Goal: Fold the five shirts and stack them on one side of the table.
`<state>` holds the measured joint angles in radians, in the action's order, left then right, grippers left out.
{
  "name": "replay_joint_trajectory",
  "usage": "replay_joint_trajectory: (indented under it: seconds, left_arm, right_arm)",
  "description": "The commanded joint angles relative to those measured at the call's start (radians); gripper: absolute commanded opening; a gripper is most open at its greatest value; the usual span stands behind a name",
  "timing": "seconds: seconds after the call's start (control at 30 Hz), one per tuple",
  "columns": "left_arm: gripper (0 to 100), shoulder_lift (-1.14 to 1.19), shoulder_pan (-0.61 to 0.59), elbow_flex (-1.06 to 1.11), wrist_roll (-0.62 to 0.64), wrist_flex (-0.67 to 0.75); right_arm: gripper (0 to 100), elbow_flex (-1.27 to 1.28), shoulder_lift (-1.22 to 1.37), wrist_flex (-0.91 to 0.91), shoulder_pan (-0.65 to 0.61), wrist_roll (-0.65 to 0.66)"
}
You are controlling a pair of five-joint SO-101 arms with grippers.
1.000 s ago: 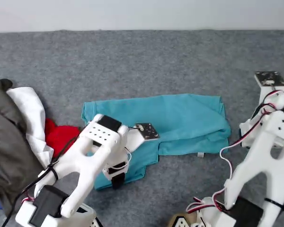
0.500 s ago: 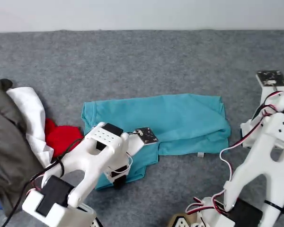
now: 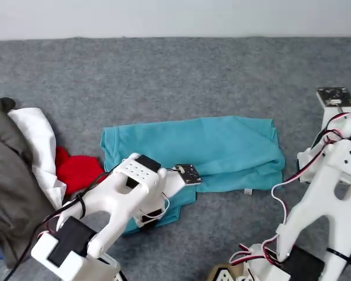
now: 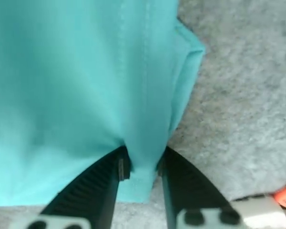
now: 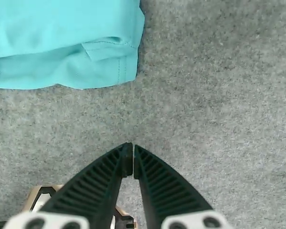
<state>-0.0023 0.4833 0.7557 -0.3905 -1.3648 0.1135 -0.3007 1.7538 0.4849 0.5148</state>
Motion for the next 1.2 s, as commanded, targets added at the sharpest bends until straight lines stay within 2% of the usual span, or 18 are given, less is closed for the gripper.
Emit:
replay_joint_trajectory:
  seconds: [0.0, 0.2, 0.5, 0.67, 0.73, 0.87, 1.03, 1.17]
  left_arm:
    - [10, 0.002, 0.009, -0.064, 0.009, -0.063]
    - [10, 0.002, 0.015, -0.124, 0.009, -0.11]
    - [10, 0.002, 0.009, -0.127, 0.009, -0.104]
    - [1, 0.002, 0.008, -0.124, 0.003, -0.112]
    - [2, 0.002, 0.005, -0.12, 0.002, -0.127]
    - [1, 0.002, -0.063, -0.128, -0.003, -0.141]
    - [1, 0.002, -0.176, -0.128, -0.087, -0.176]
    - [1, 0.002, -0.206, -0.127, -0.121, -0.201]
  right_arm:
    - [1.5, -0.011, -0.039, 0.044, 0.012, -0.005]
    - [1.5, -0.011, -0.039, 0.042, 0.012, -0.003]
    - [1.5, -0.011, -0.039, 0.042, 0.01, -0.003]
    - [1.5, -0.011, -0.039, 0.042, 0.01, -0.003]
    - [1.5, -0.011, -0.039, 0.042, 0.01, -0.003]
    - [1.5, -0.011, -0.039, 0.042, 0.01, 0.006]
    - [1.5, -0.011, -0.039, 0.042, 0.01, 0.038]
    - [1.5, -0.011, -0.039, 0.042, 0.01, 0.038]
